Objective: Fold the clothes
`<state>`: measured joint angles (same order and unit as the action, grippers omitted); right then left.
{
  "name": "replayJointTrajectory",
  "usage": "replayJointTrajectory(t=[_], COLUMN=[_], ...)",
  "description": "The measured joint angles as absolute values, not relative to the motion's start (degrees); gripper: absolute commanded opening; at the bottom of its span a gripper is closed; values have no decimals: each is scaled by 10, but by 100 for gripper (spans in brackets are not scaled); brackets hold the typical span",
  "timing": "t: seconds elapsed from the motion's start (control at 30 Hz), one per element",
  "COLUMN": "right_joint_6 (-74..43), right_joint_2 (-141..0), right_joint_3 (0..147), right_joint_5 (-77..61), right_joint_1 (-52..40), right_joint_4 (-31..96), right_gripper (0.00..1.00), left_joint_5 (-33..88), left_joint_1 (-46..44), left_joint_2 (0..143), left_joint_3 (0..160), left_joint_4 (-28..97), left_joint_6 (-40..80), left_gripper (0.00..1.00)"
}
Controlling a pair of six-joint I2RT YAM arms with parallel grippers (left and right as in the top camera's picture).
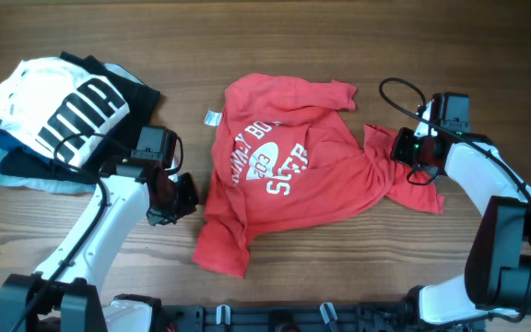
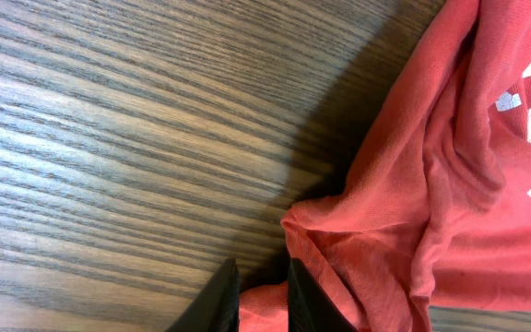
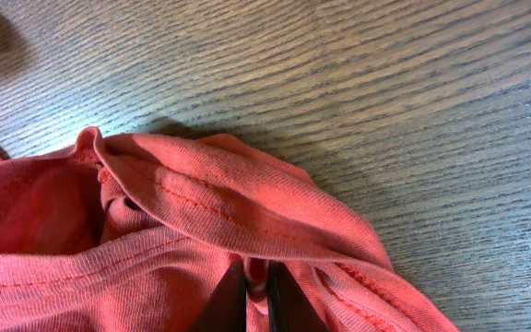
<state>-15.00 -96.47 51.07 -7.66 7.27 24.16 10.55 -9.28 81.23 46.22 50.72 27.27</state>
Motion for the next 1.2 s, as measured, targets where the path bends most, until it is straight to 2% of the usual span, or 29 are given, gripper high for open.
replayJointTrajectory(t=[0.07,0.13,0.5,0.63,0.7,0.97,1.1,1.2], right_joint_6=[-150,-150,-150,-150,-150,-151,-145,-138], right_joint_2=[-965,-965,-980,-980,-980,-980,-965,-893], right_joint_3=[511,511,511,511,511,511,520,529], right_joint_5=[-76,-72,-69,-69,-69,-68,-68,-61], right_joint_1=[73,73,73,73,73,73,73,73], right_joint_4=[242,244,231,224,224,241,341,389], right_gripper=[17,22,22,15,4,4,4,4], left_joint_5=[105,105,105,105,105,105,105,105], left_joint_1=[-93,-93,-93,-93,-93,-93,-93,-93], left_joint_2=[812,812,812,812,812,812,812,812], left_joint_3=[462,462,462,462,462,462,462,462], left_joint_4=[507,507,507,507,507,507,507,507], left_joint_6=[273,273,273,273,273,273,273,273], left_gripper=[18,18,18,18,18,18,18,18])
